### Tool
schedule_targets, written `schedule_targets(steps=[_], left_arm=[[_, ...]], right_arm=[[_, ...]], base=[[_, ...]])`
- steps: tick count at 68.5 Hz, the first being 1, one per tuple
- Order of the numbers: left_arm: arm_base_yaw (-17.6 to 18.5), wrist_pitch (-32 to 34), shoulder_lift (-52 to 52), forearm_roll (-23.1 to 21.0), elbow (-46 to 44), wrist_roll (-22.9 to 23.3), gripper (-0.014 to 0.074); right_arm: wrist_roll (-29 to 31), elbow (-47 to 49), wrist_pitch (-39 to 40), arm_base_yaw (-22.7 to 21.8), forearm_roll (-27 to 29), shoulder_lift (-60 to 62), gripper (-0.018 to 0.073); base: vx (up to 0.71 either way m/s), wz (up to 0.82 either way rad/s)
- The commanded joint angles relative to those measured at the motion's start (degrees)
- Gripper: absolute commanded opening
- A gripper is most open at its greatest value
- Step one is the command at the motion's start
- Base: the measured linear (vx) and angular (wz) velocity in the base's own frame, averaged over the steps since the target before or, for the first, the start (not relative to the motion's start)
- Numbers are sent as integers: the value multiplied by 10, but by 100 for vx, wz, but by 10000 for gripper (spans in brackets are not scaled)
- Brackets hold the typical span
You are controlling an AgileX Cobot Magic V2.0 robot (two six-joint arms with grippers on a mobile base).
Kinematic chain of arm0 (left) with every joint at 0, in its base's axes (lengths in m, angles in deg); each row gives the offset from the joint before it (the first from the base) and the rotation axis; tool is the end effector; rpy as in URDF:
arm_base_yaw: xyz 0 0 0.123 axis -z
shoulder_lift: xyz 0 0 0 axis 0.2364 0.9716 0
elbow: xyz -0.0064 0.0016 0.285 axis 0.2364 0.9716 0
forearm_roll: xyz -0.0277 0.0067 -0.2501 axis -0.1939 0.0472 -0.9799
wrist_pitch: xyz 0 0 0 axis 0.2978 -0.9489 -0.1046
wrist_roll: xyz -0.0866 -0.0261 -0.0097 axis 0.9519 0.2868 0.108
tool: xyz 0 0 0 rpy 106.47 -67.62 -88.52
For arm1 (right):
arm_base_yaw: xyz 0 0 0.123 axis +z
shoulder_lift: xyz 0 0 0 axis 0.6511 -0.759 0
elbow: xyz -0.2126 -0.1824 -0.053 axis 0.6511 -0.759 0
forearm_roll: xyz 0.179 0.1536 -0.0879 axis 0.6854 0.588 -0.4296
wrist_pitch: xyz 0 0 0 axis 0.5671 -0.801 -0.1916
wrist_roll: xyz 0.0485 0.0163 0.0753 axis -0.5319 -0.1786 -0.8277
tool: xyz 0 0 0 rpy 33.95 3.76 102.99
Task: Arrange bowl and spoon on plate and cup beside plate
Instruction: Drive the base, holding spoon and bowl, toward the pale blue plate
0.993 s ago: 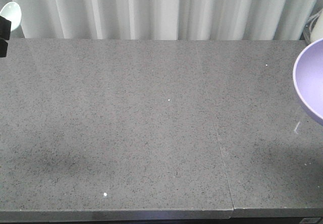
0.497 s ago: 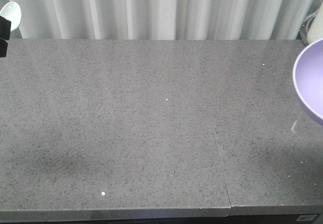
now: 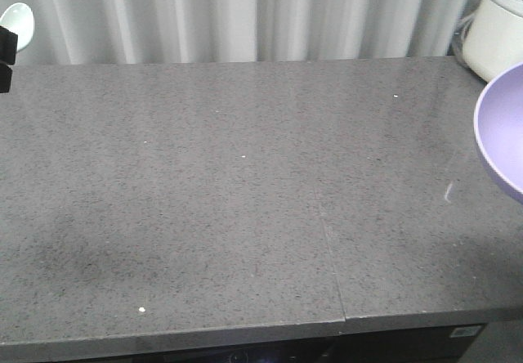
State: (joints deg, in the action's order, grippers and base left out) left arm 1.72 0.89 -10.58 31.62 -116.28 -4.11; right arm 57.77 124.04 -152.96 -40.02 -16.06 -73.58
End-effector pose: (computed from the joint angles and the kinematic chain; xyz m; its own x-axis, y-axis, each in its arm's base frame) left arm 0.2117 -0.0583 0.4618 -0.7514 0.0020 -0.6599 0.1193 0.9839 -0.1330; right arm 0.1528 -0.0041 0.4390 -0.6958 0.0659 -0.7152 0.0852 0.9963 0.0089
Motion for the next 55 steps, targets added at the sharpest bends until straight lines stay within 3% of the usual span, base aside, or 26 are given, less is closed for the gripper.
schedule_targets(steps=[1, 55], left_arm=[[3, 14, -12, -4, -13, -1, -6], [3, 14, -12, -4, -13, -1, -6]], right_arm=[[4, 15, 31, -3, -6, 5, -10], [4, 15, 31, -3, -6, 5, -10]], base=[[-3, -19], [-3, -39]])
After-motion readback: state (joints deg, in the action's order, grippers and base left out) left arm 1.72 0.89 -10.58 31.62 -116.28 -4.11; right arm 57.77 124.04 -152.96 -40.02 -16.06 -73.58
